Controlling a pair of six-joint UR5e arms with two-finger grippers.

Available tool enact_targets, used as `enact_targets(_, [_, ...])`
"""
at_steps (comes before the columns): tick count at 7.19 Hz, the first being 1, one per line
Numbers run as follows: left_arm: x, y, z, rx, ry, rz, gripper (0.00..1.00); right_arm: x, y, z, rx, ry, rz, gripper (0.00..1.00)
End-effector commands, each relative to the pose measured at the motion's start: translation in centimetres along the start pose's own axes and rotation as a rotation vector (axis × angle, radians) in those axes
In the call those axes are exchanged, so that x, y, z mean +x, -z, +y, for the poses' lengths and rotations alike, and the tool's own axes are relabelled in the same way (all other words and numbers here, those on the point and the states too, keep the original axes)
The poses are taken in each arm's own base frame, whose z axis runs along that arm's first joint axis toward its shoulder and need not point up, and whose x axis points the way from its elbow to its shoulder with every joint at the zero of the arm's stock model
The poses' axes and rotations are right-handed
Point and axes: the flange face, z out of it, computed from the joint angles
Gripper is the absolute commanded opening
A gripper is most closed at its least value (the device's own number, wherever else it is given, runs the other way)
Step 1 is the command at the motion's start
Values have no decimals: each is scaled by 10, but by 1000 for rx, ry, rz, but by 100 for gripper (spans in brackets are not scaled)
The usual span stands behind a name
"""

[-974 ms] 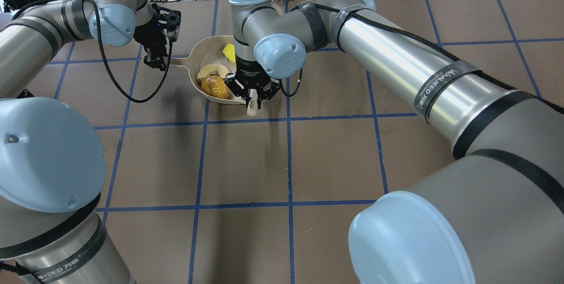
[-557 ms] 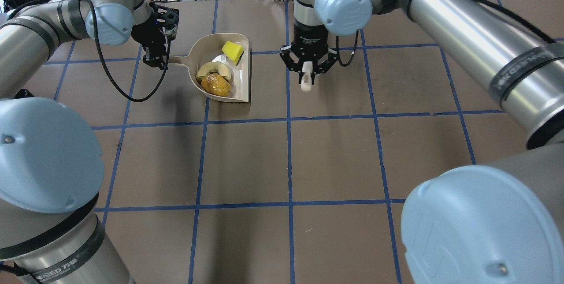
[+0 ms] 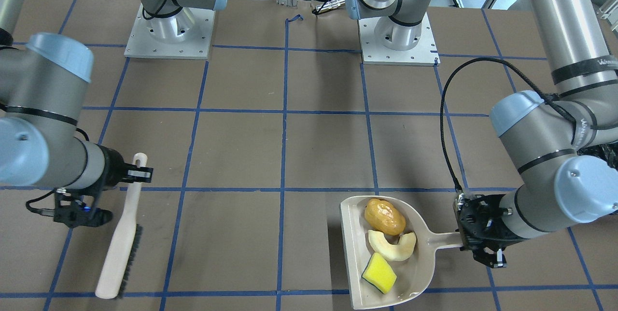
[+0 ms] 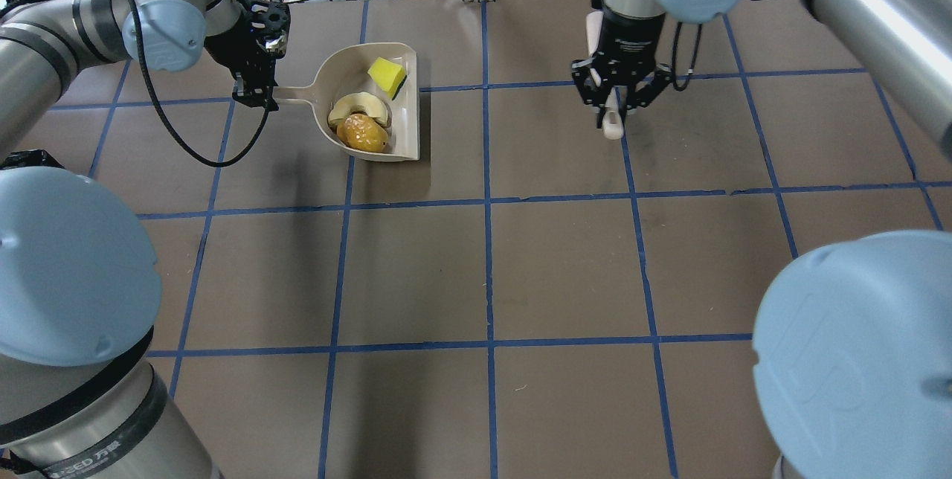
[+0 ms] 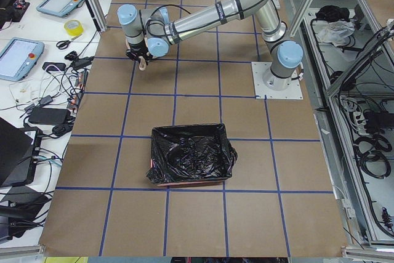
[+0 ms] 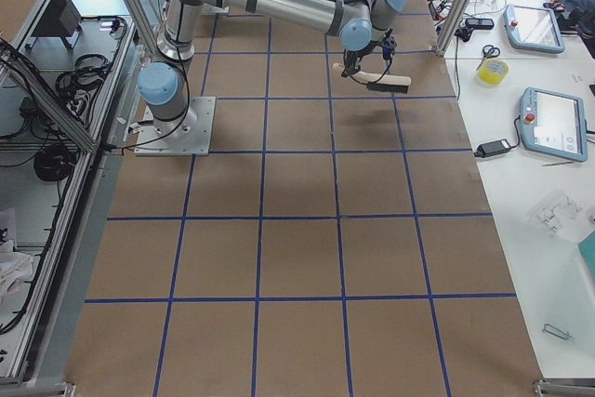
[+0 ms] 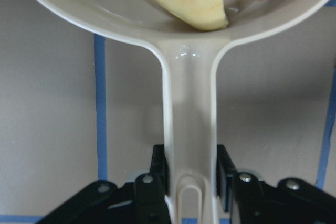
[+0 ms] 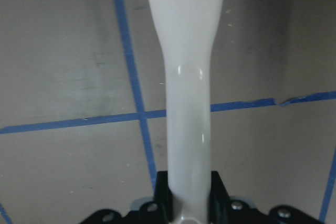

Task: Sweep and dump trash into bin
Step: 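Return the brush with the right gripper while the left gripper lifts the dustpan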

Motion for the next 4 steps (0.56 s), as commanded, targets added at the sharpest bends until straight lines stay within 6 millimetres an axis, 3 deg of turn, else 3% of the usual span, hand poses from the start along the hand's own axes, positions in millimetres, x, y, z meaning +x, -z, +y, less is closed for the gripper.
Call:
enact_targets(1, [14, 29, 46, 34, -6, 6, 20, 79, -28, 4, 63, 55, 44, 8])
enact_targets(3, [30, 49, 100, 41, -44, 13, 20, 116, -28, 2, 71, 77, 32, 9])
enact_targets(4, [39, 57, 136, 43, -72, 7, 20, 126, -29, 2, 68, 69, 26, 9])
